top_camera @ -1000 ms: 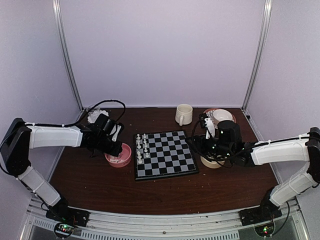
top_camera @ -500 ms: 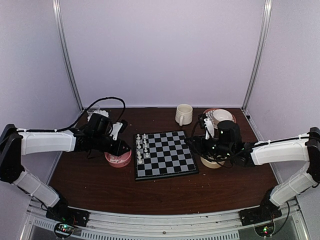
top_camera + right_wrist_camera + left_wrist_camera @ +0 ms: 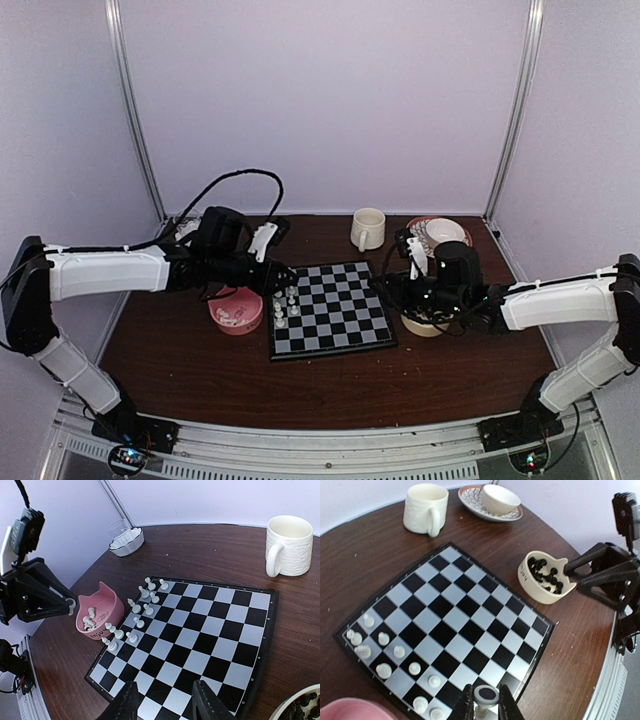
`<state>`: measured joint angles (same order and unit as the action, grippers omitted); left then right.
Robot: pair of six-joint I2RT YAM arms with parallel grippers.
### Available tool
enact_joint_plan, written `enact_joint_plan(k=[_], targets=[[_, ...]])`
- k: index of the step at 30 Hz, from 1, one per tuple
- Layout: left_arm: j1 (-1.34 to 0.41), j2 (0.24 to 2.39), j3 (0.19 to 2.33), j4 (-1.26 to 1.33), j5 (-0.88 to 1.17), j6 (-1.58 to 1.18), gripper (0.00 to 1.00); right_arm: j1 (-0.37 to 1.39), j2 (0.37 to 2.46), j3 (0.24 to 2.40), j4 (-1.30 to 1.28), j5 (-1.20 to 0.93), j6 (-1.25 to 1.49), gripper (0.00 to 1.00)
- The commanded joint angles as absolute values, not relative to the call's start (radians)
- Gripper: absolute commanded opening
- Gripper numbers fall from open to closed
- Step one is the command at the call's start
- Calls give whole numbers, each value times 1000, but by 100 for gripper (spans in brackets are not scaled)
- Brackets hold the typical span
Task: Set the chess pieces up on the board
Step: Pass from the left arm to the right
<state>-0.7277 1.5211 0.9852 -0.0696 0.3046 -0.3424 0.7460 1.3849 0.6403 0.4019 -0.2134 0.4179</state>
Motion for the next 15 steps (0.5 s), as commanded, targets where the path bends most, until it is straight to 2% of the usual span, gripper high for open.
enact_joint_plan(k=[1, 4, 6, 7, 9, 12, 15], targets=[[-785, 1592, 1070, -15, 259, -329, 12, 743, 1347, 630, 422, -202, 400, 41], [-821, 1648, 1073, 39, 232, -291, 12, 742, 1324, 626, 406, -178, 384, 45], [-840, 1679, 1066, 62, 220, -261, 12, 742, 1310, 624, 390, -160, 378, 52], [-845, 1687, 1062, 70, 217, -250, 12, 742, 1305, 622, 387, -150, 377, 57], [-854, 1697, 1054, 82, 209, -230, 12, 742, 1298, 612, 390, -128, 379, 76], [-867, 1698, 1041, 91, 192, -210, 12, 743, 1301, 605, 393, -90, 392, 98], [-894, 1697, 1045, 77, 148, -182, 12, 742, 1309, 609, 393, -65, 402, 100]])
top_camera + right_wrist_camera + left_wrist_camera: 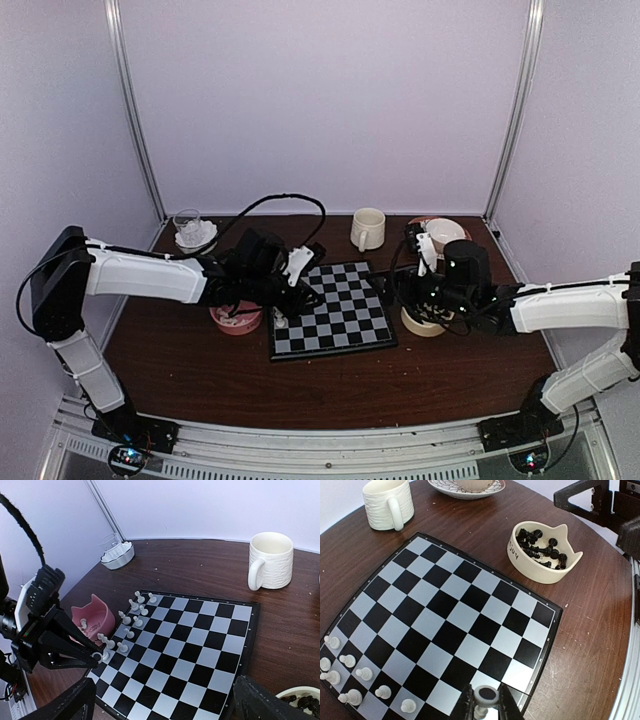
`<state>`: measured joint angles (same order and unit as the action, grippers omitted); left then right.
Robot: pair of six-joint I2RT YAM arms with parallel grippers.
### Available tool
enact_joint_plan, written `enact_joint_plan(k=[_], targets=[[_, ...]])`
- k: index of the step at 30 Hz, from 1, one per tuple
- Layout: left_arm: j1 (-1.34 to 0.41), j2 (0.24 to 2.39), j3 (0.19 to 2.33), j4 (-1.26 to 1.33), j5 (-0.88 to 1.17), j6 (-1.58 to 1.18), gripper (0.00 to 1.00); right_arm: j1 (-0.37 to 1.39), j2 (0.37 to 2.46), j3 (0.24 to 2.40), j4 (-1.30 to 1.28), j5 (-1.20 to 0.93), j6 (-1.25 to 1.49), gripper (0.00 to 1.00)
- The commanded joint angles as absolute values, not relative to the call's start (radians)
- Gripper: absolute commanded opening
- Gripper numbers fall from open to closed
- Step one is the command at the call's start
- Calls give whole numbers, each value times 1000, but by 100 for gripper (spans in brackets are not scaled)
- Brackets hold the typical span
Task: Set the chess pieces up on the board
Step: Pass from the left arm to the right
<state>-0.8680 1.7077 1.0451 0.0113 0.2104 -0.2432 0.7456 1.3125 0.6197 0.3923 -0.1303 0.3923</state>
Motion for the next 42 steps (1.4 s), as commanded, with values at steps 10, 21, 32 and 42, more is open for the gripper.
enact_joint_plan(k=[10, 21, 32, 42], targets=[[-913, 1693, 1041, 74, 111, -170, 12, 740, 1248, 574, 435, -8, 467, 100], [-913, 1688, 1026, 90, 109, -164, 12, 740, 1282, 633, 355, -102, 395, 100], [-913, 1748, 1085, 31, 97, -168, 12, 742, 1413, 691, 329, -182, 423, 96], [-914, 1818, 1134, -23, 86, -159, 12, 743, 1506, 735, 332, -301, 476, 82]])
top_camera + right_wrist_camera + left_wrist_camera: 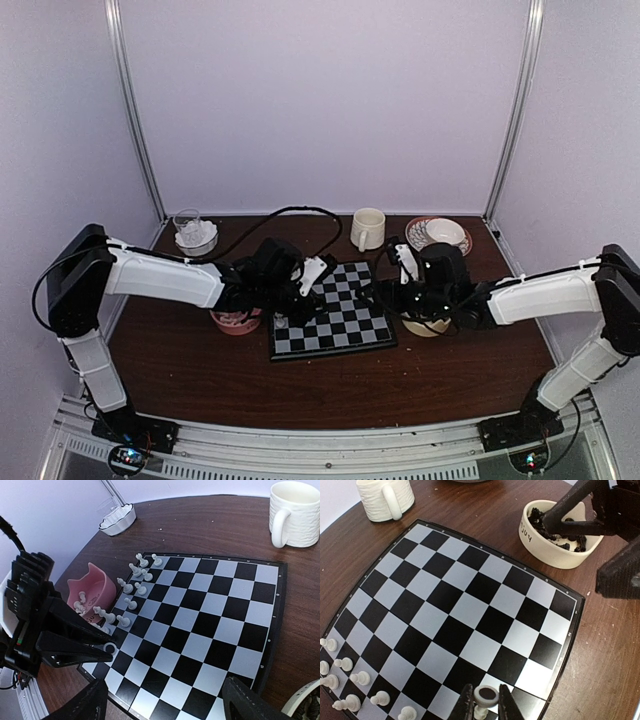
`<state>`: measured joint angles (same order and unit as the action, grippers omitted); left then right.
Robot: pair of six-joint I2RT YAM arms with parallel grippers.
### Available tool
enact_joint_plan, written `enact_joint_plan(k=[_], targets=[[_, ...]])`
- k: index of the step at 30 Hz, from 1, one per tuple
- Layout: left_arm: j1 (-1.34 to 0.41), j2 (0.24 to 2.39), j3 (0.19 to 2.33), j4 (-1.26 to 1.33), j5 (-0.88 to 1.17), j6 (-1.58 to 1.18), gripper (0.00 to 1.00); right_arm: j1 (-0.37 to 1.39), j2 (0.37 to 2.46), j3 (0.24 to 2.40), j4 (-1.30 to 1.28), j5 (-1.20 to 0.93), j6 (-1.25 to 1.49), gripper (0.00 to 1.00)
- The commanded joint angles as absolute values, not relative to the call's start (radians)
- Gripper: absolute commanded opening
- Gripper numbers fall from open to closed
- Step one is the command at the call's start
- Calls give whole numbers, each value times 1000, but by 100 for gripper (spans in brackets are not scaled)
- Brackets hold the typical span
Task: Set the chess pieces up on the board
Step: Pass from the left arm to the right
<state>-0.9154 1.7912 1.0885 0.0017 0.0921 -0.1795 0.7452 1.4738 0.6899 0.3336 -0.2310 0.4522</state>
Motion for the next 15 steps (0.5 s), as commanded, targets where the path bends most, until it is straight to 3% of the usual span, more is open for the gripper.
enact_joint_plan(k=[1, 11, 15], targets=[[-913, 1827, 1143, -37, 89, -157, 12, 744, 1517, 739, 336, -314, 481, 81], [-909, 1914, 1222, -124, 76, -199, 12, 752, 1607, 736, 411, -354, 491, 74], [-880, 1922, 1232, -130, 162, -291, 12, 783, 1627, 699, 495, -325, 420, 75]])
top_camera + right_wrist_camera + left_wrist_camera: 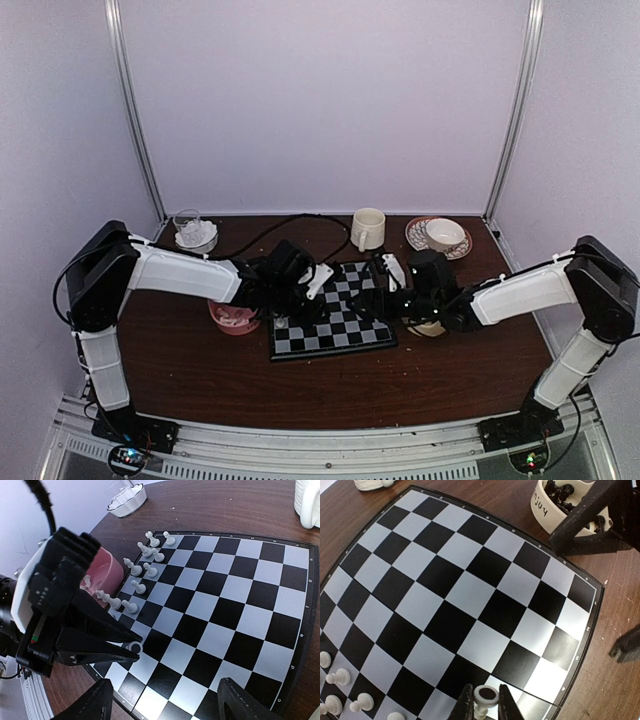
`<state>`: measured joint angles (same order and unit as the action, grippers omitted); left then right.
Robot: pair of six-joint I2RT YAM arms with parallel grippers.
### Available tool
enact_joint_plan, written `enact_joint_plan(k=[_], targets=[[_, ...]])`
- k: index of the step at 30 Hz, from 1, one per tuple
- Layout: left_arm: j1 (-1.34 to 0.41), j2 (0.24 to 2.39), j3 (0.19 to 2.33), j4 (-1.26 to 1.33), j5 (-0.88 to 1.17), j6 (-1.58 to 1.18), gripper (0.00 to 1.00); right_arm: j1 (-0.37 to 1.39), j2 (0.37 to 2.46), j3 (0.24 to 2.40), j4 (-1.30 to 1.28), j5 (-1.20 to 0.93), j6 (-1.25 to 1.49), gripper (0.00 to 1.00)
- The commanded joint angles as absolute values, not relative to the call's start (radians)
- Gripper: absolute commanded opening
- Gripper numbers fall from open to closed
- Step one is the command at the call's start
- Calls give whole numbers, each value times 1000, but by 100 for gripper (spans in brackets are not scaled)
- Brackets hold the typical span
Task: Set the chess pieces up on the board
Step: Pass from the left arm to the right
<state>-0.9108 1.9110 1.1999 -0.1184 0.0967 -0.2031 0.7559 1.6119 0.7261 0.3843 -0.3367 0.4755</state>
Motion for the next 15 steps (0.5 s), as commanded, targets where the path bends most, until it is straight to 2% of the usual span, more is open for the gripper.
enact_joint_plan(k=[1, 15], targets=[[-871, 1921, 1234, -133, 188, -318, 12, 796, 1630, 695, 502, -316, 396, 76], [-848, 1905, 1278, -82, 330, -691, 12, 949, 1562, 661, 533, -99, 269, 77]])
